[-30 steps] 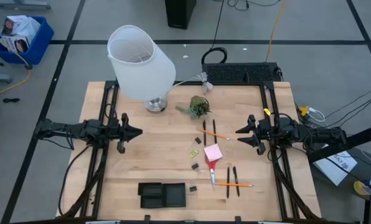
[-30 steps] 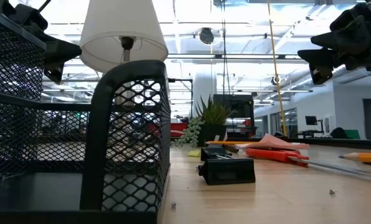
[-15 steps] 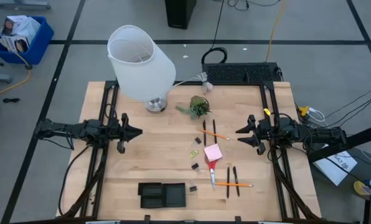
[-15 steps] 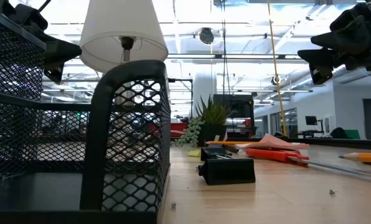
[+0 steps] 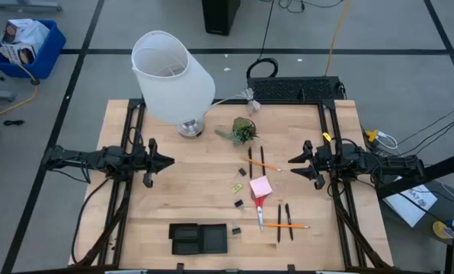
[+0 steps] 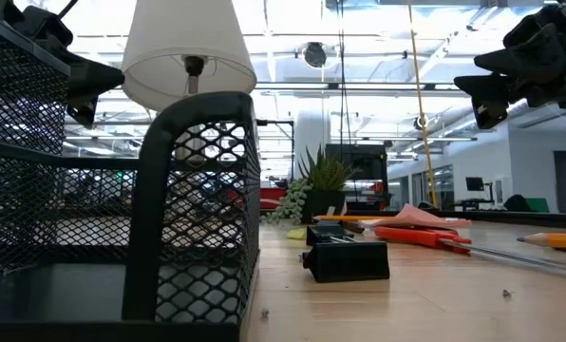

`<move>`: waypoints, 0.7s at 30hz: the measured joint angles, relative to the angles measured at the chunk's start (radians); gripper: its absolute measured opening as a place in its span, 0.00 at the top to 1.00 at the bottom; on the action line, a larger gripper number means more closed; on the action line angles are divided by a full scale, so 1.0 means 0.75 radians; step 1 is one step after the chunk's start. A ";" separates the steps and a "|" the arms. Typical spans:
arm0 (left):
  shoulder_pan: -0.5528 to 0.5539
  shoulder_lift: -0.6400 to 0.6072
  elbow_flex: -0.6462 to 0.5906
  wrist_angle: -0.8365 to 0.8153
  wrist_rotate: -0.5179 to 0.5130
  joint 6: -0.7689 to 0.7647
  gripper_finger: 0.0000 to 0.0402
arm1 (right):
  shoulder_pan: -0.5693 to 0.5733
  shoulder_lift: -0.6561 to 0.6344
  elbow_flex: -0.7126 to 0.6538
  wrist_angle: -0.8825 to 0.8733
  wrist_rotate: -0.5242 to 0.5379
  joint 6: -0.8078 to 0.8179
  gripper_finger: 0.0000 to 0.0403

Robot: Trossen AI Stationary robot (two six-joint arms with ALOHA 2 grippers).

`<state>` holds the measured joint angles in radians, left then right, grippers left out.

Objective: Pick and place office supplies into organizer

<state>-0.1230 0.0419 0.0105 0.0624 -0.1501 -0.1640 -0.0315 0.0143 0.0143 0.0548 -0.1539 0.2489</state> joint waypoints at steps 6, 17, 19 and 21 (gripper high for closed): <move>0.000 0.000 0.000 0.000 0.000 0.000 0.90 | 0.000 0.000 0.000 0.000 0.000 0.000 0.59; 0.000 0.000 0.000 0.000 0.000 0.000 0.90 | 0.001 0.001 -0.001 0.192 0.003 0.334 0.59; 0.000 0.000 0.000 0.000 0.000 0.000 0.90 | 0.001 0.001 -0.001 0.268 0.058 0.622 0.59; 0.000 0.000 0.000 0.000 0.000 0.000 0.90 | 0.000 0.000 -0.001 0.319 0.131 0.809 0.59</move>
<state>-0.1230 0.0422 0.0108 0.0624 -0.1504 -0.1638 -0.0311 0.0143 0.0139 0.2941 -0.0560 0.8559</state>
